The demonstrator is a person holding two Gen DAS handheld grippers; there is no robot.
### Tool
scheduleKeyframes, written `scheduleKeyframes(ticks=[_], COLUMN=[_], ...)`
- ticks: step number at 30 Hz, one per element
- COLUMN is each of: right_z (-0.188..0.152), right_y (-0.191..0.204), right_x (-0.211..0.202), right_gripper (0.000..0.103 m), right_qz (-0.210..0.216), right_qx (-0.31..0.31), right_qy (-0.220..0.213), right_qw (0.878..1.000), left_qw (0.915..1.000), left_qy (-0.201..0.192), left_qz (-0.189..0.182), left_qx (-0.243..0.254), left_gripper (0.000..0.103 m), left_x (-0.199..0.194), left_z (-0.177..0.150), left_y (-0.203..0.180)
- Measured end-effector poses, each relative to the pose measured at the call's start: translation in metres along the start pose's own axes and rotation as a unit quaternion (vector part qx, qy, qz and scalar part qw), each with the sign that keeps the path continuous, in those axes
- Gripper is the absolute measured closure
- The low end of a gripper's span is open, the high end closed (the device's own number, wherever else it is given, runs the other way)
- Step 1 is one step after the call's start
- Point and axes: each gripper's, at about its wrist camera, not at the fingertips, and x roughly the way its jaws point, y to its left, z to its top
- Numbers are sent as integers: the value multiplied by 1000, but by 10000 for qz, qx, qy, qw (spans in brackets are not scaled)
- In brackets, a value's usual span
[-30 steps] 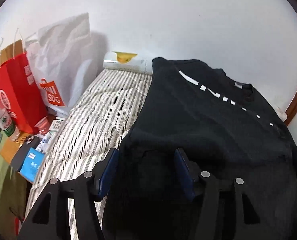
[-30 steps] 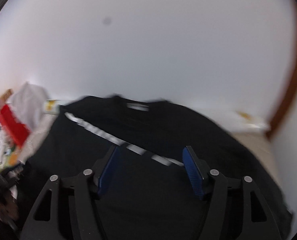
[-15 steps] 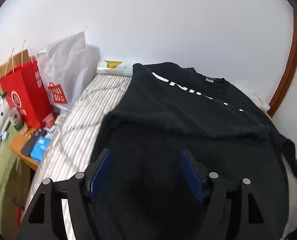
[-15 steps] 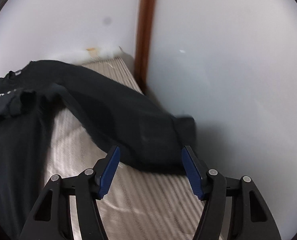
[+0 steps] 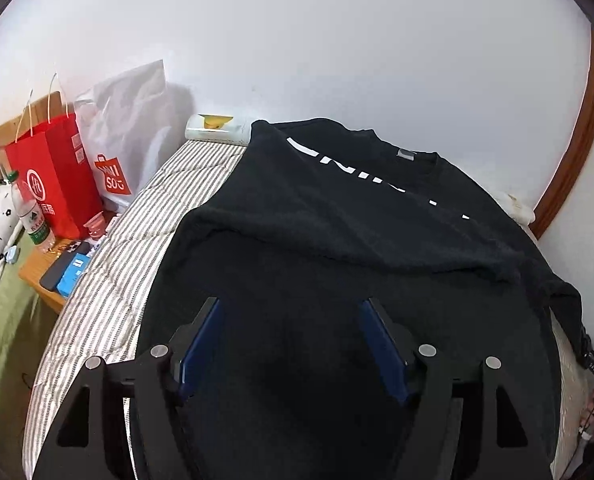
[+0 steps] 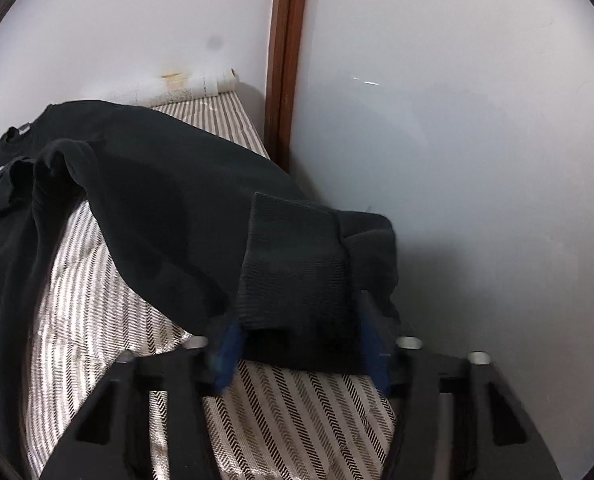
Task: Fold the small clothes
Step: 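Grasp the other ribbed sleeve cuff with the right tool and lift it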
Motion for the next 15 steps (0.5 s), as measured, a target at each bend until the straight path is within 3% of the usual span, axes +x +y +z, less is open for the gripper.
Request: scheduleKeyframes(ticks=[3, 6, 11, 15], right_z=[2, 2, 11, 21], right_y=[-9, -26, -39, -24], right_x=[-3, -17, -59, -102], right_gripper=[80, 85, 86, 87], right_qz=[104, 342, 584, 780], right_qx=[187, 475, 811, 865], right_qy=[-8, -108, -526, -961], right_qw=[9998, 9982, 9936, 9885], left_qw=[10000, 9999, 9999, 10000], left_qy=[17, 30, 23, 16], left_qz=[-15, -86, -68, 34], left_qx=[-38, -100, -117, -74], left_gripper=[34, 34, 34, 34], left_x=[-3, -7, -16, -24], left_z=[-2, -6, -13, -15], left_y=[2, 6, 14, 24])
